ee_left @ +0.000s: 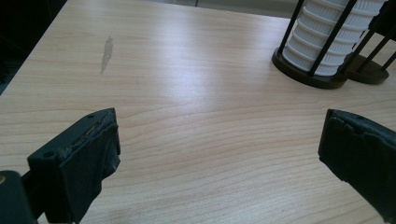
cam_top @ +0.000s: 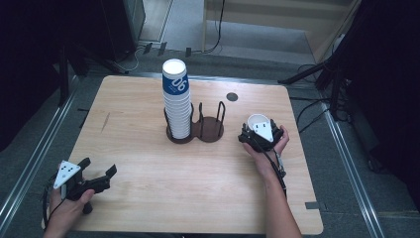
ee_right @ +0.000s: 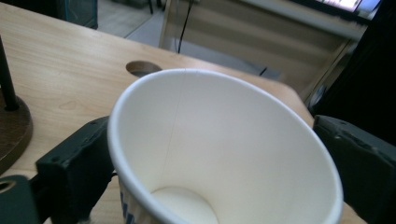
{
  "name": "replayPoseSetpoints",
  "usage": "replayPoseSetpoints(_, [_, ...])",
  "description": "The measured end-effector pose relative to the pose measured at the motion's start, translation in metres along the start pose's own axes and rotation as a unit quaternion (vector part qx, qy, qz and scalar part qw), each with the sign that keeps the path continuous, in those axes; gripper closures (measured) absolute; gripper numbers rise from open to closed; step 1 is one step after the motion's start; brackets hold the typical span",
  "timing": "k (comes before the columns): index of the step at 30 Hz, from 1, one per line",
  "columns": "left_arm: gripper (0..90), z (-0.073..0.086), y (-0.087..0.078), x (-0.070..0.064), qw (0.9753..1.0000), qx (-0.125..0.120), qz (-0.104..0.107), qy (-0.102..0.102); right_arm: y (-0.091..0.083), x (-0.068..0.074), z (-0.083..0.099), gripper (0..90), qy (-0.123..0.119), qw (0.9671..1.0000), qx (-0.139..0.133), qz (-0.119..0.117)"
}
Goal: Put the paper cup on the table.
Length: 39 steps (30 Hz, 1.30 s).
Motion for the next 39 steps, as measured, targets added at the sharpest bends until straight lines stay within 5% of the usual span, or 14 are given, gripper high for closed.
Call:
replayPoseSetpoints(3, [0.0, 0.0, 0.0, 0.001, 1.0, 0.0, -0.002, -0.002, -0.003, -0.003, -0.004, 0.0, 0.023, 0.9995, 0.022, -0.002])
replayPoseSetpoints(10, [0.0, 0.0, 0.0, 0.001, 1.0, 0.002, -0.004, -0.005, -0.017, -0.01, -0.016, 0.0, 0.063, 0.9975, 0.028, -0.015])
replayPoseSetpoints(20, [0.0, 0.0, 0.001, 0.002, 0.9999, 0.004, -0.005, -0.009, -0.036, -0.019, -0.021, 0.0, 0.074, 0.9968, 0.016, -0.026])
replayPoseSetpoints(26, [0.0, 0.0, 0.001, 0.002, 0.9999, 0.004, -0.007, -0.011, -0.051, -0.026, -0.022, 0.0, 0.11, 0.993, 0.021, -0.038])
replayPoseSetpoints(39, [0.0, 0.0, 0.001, 0.002, 0.9999, 0.004, -0.008, -0.011, -0.074, -0.038, -0.017, 0.0, 0.122, 0.9916, 0.018, -0.039])
Point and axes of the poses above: each handheld gripper's, and its own axes: y roughly forward along the jaws, z roughly out of its underside, x roughly to its left, the point moved 4 cm from there along y, roughly forward along the jaws, and after that the axes turned 9 degrees about y, right-handed, at the moved point
